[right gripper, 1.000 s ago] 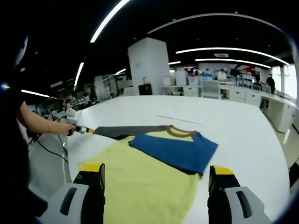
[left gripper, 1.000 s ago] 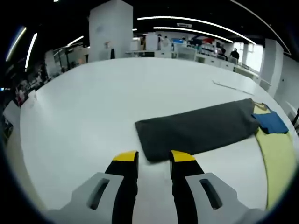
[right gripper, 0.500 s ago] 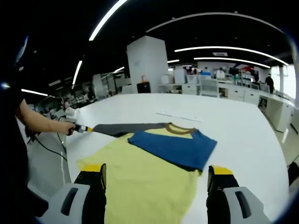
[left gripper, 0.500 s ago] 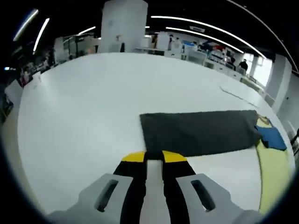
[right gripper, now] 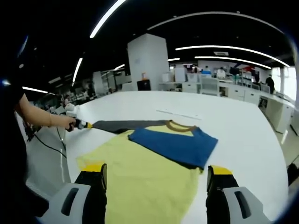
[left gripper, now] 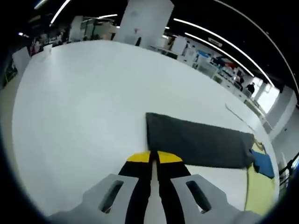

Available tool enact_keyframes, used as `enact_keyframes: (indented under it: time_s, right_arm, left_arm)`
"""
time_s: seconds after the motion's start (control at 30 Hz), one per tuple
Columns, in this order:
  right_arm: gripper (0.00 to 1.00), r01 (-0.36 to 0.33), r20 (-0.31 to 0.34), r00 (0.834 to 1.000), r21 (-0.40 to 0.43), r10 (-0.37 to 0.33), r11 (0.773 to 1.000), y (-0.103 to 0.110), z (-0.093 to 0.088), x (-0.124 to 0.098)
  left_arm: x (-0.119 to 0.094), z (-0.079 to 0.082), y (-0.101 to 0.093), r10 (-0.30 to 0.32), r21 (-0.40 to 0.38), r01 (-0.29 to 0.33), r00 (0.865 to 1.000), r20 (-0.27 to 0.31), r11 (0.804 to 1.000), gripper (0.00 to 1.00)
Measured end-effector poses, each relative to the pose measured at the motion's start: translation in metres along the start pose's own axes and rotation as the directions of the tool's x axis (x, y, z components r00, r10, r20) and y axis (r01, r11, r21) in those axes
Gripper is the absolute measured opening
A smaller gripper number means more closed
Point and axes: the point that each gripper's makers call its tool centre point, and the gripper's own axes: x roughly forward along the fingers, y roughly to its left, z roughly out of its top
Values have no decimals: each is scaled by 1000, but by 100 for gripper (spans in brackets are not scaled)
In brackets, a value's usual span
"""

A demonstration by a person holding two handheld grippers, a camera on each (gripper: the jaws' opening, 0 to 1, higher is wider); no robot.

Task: Fold the garment on the visible template until the final outline fits inside the template.

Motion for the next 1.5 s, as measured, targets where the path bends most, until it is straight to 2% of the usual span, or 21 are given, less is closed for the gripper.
enact_keyframes:
  time_s: [0.2,0.4,0.63,0.7,0.83,1.07,1.5]
  right_arm:
    - [88,-7,0,1000,-7,7,1000,6,1,0]
    - [91,-22,-1,1000,-15,22,1000,10,0,1]
    - [93,-31,1,1000,-11,31,999,7,-2,2]
    - [94,-27,-3,1000,-14,27,1000,7,-4,3]
    - [93,-27,-6,1000,-7,27,1000,7,-6,4]
    - [94,-33,-17,999,0,33,999,10,-9,6]
    - [94,-43,-11,999,17,44,999,15,-10,6]
  left_arm:
    - [-2,3,-3,-9,-12,10,1000,7,1000,0]
    - [-5,19,-14,-39,-20,40,998,50,999,0]
    - [-6,30,-30,-76,-13,77,995,69,997,0]
    - [-6,34,-38,-98,-27,100,992,80,995,0]
    - [-8,41,-55,-136,17,135,987,91,991,0]
    - [-9,50,-79,-207,5,208,972,111,978,0]
    - [-16,54,-125,-321,63,316,941,103,947,0]
